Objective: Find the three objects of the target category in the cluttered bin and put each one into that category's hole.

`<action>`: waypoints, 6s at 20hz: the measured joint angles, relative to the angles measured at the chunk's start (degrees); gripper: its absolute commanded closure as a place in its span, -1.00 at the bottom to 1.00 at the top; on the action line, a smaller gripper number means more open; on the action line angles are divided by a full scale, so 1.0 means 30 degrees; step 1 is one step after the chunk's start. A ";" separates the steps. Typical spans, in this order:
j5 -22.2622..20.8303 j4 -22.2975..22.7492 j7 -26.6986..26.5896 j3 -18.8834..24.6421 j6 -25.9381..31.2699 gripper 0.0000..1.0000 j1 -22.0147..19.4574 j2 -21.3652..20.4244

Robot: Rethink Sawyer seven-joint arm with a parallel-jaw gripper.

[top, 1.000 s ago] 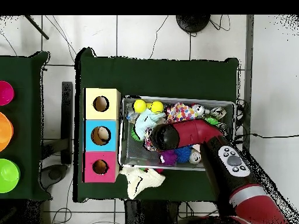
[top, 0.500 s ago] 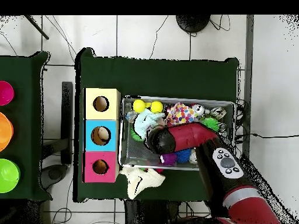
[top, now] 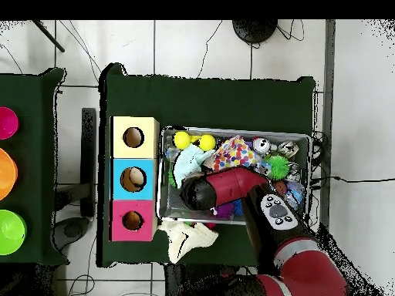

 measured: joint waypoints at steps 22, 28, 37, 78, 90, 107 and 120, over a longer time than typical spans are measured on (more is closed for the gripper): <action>0.0689 0.0268 -0.0236 0.1628 0.5884 1.00 -0.4708 -0.2499; 0.0658 -0.0371 -0.0354 0.2300 0.7085 1.00 -0.5309 -0.2725; 0.0235 -0.1230 -0.0617 0.3278 0.7108 1.00 -0.5933 -0.2686; -0.4919 -0.0807 -0.3603 0.0620 -0.1764 1.00 -0.6974 -0.0548; -0.3854 -0.0752 -0.3584 -0.1449 -0.3628 -1.00 -0.5244 -0.0560; -0.1117 0.1089 -0.3584 -0.1777 -0.3486 -1.00 -0.4985 -0.1976; 0.1187 0.4642 -0.3587 -0.1838 -0.1087 -1.00 -0.3337 -0.4462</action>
